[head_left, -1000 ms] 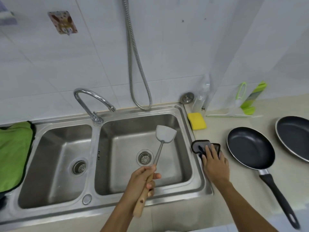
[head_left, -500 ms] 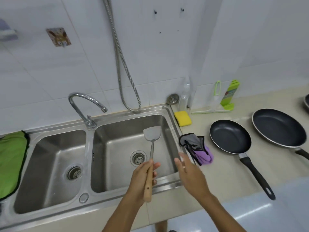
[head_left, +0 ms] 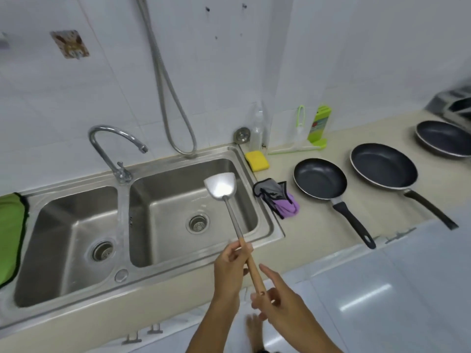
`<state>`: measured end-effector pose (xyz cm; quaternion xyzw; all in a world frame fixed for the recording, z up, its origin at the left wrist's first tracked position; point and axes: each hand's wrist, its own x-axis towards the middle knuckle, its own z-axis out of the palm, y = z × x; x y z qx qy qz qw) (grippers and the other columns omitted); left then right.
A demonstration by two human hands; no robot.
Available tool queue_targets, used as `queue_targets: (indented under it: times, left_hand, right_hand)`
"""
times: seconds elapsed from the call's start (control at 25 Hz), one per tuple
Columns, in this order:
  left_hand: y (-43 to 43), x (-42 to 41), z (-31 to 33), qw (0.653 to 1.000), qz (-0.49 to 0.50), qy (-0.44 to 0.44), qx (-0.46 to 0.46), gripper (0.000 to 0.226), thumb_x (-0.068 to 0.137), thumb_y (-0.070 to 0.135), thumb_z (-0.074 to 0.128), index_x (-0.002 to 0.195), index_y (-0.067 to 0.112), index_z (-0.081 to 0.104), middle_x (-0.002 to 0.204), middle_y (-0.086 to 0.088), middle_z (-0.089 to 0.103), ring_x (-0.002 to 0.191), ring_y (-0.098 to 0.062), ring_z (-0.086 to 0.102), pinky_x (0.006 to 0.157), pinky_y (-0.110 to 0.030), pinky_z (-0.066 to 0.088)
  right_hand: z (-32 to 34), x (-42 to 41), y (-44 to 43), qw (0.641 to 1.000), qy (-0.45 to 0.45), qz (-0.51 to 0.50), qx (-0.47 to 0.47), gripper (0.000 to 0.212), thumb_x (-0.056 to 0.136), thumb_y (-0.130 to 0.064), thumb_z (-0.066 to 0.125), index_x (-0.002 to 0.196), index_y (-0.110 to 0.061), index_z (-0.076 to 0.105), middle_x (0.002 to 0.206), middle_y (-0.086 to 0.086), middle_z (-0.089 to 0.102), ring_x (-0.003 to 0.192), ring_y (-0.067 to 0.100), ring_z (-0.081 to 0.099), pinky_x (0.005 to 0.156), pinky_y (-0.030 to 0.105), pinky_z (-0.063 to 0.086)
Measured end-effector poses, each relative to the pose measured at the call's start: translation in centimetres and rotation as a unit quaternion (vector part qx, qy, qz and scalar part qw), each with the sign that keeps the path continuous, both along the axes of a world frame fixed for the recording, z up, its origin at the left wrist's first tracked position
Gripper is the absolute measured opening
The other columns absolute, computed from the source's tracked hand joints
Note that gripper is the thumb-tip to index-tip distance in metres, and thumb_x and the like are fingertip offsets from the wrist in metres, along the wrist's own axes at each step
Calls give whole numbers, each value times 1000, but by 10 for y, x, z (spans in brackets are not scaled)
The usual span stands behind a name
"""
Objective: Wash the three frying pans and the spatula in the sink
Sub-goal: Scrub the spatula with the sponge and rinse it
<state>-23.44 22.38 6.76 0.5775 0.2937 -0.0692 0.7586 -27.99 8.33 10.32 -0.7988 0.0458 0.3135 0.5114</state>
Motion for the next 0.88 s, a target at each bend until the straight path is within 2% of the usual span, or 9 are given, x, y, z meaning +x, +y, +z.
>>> queue_targets:
  times: [0.08, 0.16, 0.28, 0.4, 0.6, 0.76, 0.88]
  left_hand:
    - [-19, -2, 4, 1000, -21, -6, 23, 14, 91, 26, 78, 104, 23, 80, 98, 1, 81, 97, -19, 73, 89, -38, 56]
    - [-40, 4, 12, 998, -35, -23, 40, 13, 91, 27, 77, 104, 23, 79, 97, 3, 81, 93, -15, 72, 82, -33, 54]
    - [-87, 26, 23, 995, -62, -46, 69, 14, 92, 30, 76, 104, 23, 77, 98, 2, 81, 91, -15, 72, 76, -28, 52]
    - [-156, 51, 30, 989, -103, -72, 80, 14, 92, 29, 76, 104, 23, 77, 99, 3, 81, 96, -17, 73, 77, -28, 52]
    - [-321, 98, 38, 979, -166, -88, 77, 23, 90, 27, 79, 111, 18, 75, 101, 0, 81, 95, -17, 75, 71, -21, 54]
    - [-465, 128, 39, 970, -210, -94, 74, 19, 89, 27, 80, 107, 25, 75, 99, 6, 81, 96, -9, 75, 73, -22, 53]
    - [-565, 156, 36, 958, -258, -97, 79, 11, 90, 28, 79, 101, 27, 75, 95, 6, 81, 96, -10, 75, 75, -25, 54]
  right_hand:
    - [1, -9, -21, 1000, 2, 3, 14, 76, 86, -65, 63, 149, -56, 21, 103, -17, 73, 93, 2, 71, 94, 26, 55]
    - [5, -11, -41, 1000, -19, 21, 12, 80, 86, -69, 60, 149, -60, 14, 108, -30, 69, 101, -7, 66, 91, 17, 52]
    - [4, -2, -83, 998, -64, -9, 20, 73, 91, -68, 54, 151, -59, 12, 107, -40, 64, 102, -9, 65, 92, 19, 52]
    - [5, 16, -144, 993, -97, -55, 32, 67, 97, -61, 48, 153, -57, 11, 112, -33, 67, 101, -4, 68, 90, 20, 52]
    - [18, 51, -298, 982, -134, -118, 53, 57, 107, -29, 42, 150, -57, 17, 118, -23, 68, 102, 1, 68, 93, 23, 55]
    - [21, 72, -435, 979, -123, -159, 43, 58, 107, -24, 41, 145, -58, 14, 117, -16, 69, 97, 4, 69, 87, 18, 53]
    - [17, 95, -527, 971, -115, -206, 42, 57, 107, -27, 42, 145, -61, 16, 112, -18, 72, 95, 6, 71, 88, 21, 55]
